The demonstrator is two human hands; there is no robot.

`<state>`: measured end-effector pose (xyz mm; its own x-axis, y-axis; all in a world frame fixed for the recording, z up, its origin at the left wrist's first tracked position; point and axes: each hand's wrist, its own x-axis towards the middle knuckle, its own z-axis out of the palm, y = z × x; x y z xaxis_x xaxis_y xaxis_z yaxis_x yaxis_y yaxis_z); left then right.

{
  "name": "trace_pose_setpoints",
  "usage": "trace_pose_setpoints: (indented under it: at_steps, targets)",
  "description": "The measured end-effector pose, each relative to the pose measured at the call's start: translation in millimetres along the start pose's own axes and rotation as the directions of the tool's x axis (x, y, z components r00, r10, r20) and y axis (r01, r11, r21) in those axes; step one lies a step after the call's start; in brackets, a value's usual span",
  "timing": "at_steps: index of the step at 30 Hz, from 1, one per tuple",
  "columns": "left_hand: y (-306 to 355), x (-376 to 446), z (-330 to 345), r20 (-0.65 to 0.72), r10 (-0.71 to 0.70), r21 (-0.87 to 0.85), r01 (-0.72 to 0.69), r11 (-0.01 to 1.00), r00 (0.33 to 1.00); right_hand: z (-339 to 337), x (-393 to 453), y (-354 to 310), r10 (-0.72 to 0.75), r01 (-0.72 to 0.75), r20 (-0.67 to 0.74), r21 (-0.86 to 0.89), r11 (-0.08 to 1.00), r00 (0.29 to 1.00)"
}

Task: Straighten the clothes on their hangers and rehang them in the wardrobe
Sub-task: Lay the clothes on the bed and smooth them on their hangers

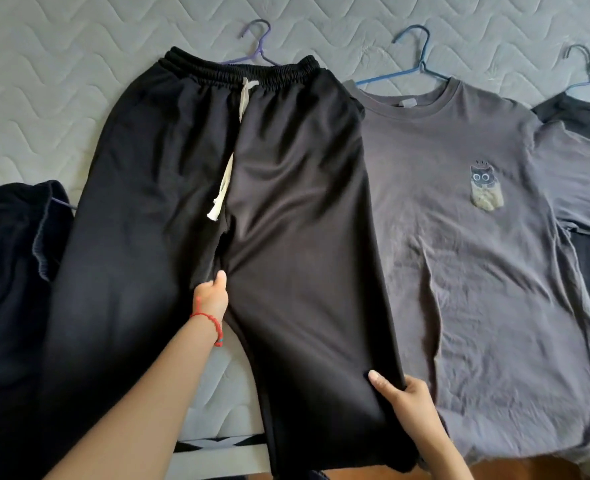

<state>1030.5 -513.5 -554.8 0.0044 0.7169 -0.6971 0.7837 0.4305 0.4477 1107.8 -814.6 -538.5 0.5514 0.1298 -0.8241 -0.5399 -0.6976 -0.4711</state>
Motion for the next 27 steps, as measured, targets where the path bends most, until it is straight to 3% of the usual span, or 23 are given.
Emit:
trace_pose_setpoints:
  at_steps: [4, 7, 10, 12, 16, 20, 23, 25, 27]
  targets:
    - [-12.1, -10.6, -9.3, 0.052, 0.042, 0.341, -0.058, 0.938, 0.998, 4.9, -2.6, 5.3, -0.001, -0.048, -0.144, -0.339, 0.94, 0.99]
    - [-18.9, -19.7, -23.9, 0.09, 0.114, 0.472, -0.143, 0.87, 0.989, 13.1, -18.0, -8.4, -0.216, 0.02, -0.341, -0.497, 0.867, 0.915]
    - [-31.8, -34.9, -43.5, 0.114, 0.249, 0.433, -0.274, 0.859, 0.962, 30.9, -30.4, -22.8, -0.543, 0.225, -0.399, -0.614, 0.757, 0.739]
    - [-42.3, -46.6, -63.7, 0.051, 0.349, 0.311, -0.347, 0.885, 0.936, 50.9, -38.5, -35.2, -0.615, 0.355, -0.311, -0.596, 0.72, 0.725]
    - [-74.7, -43.8, -115.2, -0.212, 0.51, 0.211, -0.471, 0.857, 0.834, 115.0, -55.6, -48.0, -0.58, 0.526, 0.005, -0.429, 0.734, 0.814]
    - [-123.2, -8.4, -172.5, -0.428, 0.428, 0.232, -0.361, 0.903, 0.796, 190.8, -72.4, -51.5, -0.305, 0.408, 0.301, -0.388, 0.827, 0.904]
    - [-158.0, 12.4, -204.1, -0.434, 0.321, 0.253, -0.228, 0.94, 0.842, 240.4, -84.2, -42.7, -0.133, 0.238, 0.325, -0.31, 0.92, 0.936]
    - [-171.3, 17.9, -218.8, -0.359, 0.2, 0.132, -0.163, 0.978, 0.912, 269.0, -94.1, -34.5, -0.084, 0.149, 0.28, -0.219, 0.964, 0.956]
    - [-181.2, 21.1, -230.7, -0.253, 0.188, 0.101, -0.167, 0.981, 0.949, 294.6, -108.4, -32.9, -0.037, 0.075, 0.284, -0.125, 0.989, 0.958]
